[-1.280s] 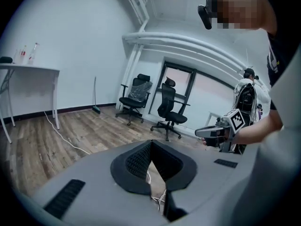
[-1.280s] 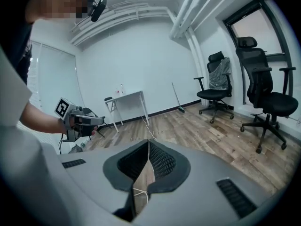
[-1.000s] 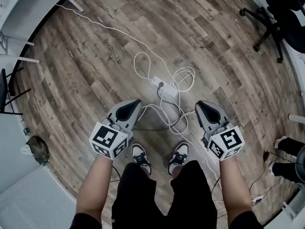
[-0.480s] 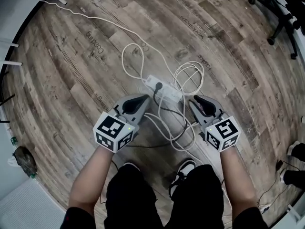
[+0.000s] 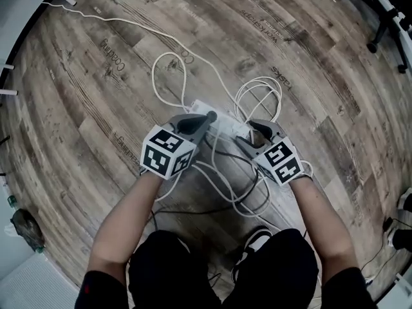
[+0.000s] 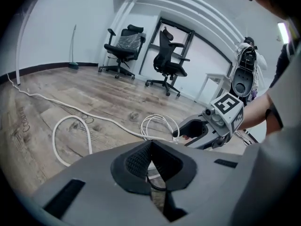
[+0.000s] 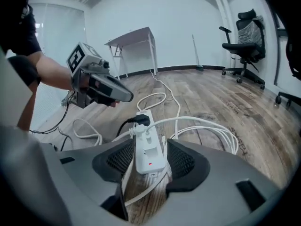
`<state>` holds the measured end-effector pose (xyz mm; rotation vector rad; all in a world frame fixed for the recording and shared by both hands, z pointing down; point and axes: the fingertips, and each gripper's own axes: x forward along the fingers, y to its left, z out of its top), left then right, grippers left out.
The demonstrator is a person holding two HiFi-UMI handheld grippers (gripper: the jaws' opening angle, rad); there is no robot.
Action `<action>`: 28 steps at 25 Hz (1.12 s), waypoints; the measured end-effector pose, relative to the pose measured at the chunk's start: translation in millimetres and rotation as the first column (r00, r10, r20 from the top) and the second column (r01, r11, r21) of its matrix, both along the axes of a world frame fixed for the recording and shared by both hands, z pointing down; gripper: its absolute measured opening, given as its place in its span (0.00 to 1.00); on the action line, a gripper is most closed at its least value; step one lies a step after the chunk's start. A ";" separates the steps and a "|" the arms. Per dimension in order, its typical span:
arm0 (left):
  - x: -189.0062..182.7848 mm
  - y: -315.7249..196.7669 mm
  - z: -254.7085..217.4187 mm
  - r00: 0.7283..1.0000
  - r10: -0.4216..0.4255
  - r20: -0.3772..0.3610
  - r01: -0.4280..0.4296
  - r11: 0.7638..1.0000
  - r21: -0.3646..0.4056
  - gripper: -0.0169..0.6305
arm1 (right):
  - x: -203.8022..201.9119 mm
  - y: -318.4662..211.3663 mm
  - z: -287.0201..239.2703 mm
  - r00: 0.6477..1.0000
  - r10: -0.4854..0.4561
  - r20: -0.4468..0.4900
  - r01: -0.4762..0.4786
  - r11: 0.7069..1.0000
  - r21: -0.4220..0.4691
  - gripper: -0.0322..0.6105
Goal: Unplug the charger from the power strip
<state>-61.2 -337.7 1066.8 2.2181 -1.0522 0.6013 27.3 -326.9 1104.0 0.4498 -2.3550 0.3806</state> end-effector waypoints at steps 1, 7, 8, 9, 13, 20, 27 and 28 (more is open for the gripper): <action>2.5 -1.9 7.0 1.000 0.011 0.012 -0.011 1.000 -0.011 0.06 | -2.6 -2.5 7.2 1.000 -0.018 -0.017 0.018 1.000 -0.001 0.39; 1.7 -12.9 37.4 0.999 0.006 0.048 -0.004 0.999 -0.045 0.06 | -23.4 -1.2 26.1 0.983 -0.157 -0.093 0.158 0.987 0.000 0.39; 3.2 -14.0 40.3 0.999 0.011 0.048 -0.009 0.999 -0.047 0.06 | -25.9 0.1 28.4 0.979 -0.177 -0.104 0.177 0.984 -0.005 0.39; 5.4 -15.2 42.9 0.999 0.017 0.046 -0.014 0.999 -0.048 0.06 | -27.6 0.2 30.3 0.975 -0.189 -0.113 0.190 0.982 -0.008 0.39; 13.0 -19.1 50.8 0.999 0.023 0.043 -0.021 0.998 -0.062 0.06 | -30.0 -6.0 31.3 0.970 -0.197 -0.143 0.201 0.979 0.013 0.25; 12.8 -20.4 52.4 1.000 -0.006 0.015 0.008 0.996 -0.088 0.06 | -28.4 -5.8 29.1 0.966 -0.200 -0.162 0.209 0.977 0.040 0.21; 13.5 -21.8 53.3 0.999 -0.024 0.041 0.027 0.997 -0.075 0.06 | -31.1 -7.0 24.6 0.969 -0.180 -0.172 0.194 0.978 0.072 0.21; 13.9 -21.7 53.6 0.999 -0.024 0.037 0.027 0.996 -0.082 0.06 | -34.2 -9.7 15.6 0.977 -0.165 -0.138 0.178 0.981 0.082 0.21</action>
